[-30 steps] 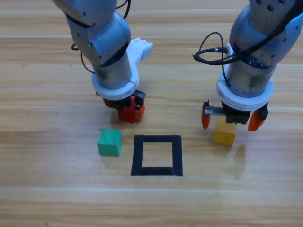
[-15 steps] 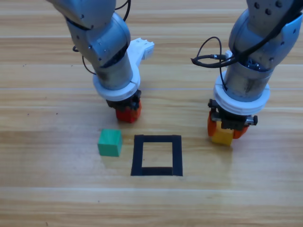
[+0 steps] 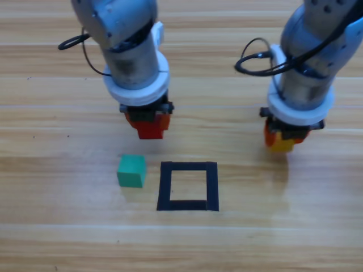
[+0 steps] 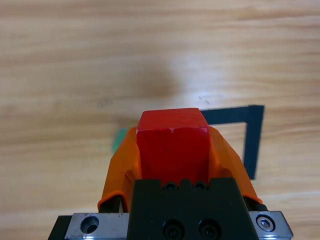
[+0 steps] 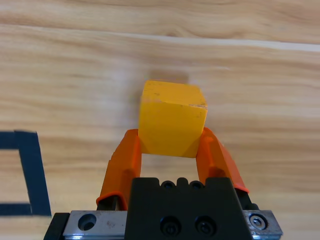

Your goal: Stack the blocks in the rectangular block: red at the bottom, yellow in the middle, green on top

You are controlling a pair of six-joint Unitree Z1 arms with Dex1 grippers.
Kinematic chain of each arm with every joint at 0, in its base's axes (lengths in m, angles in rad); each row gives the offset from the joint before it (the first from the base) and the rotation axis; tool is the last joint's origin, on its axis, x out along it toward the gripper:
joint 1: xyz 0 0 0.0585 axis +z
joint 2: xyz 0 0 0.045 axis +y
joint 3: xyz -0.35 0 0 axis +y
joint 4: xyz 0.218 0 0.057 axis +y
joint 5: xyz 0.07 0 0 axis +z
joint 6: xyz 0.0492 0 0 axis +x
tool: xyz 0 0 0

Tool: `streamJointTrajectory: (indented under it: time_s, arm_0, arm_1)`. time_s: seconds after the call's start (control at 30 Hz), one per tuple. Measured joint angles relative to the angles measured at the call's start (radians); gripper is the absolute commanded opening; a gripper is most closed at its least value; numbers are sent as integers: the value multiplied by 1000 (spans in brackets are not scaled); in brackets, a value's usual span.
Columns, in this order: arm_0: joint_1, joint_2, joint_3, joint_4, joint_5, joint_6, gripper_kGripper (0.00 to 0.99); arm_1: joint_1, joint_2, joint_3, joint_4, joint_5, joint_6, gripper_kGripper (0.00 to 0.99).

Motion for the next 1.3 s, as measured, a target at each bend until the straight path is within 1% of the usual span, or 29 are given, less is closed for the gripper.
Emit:
streamJointTrajectory:
  time_s: [0.13, 0.2, 0.3, 0.4, 0.63, 0.73, 0.83, 0.9, 1.3]
  arm_0:
    - [-82, 68, -175, 147, 45, -139, 38]
    - [-122, 109, -233, 190, 53, -202, 38]
    - [-164, 154, -242, 195, 53, -235, 38]
    - [-189, 188, -242, 195, 49, -252, 38]
    - [-192, 198, -230, 167, 48, -252, 38]
    - [-192, 198, -176, 113, 48, -252, 40]
    - [-192, 197, -82, 21, 38, -245, 40]
    - [-193, 180, -56, -4, 32, -242, 40]
    - [-193, 177, -52, -5, 29, -228, 40]
  arm_1:
    - [-3, -130, 31, 22, -2, -7, 0]
    - [-5, -192, 54, 32, 0, -8, 0]
    - [-7, -242, 85, 35, 17, -8, 0]
    - [-8, -250, 103, 35, 40, -8, 0]
    - [-9, -256, 123, 35, 49, -8, 0]
    - [-9, -256, 125, 35, 58, -8, 0]
    - [-9, -256, 125, 35, 61, -12, 0]
    - [-9, -256, 125, 35, 62, -18, 0]
    - [-10, -256, 126, 35, 62, -20, 0]
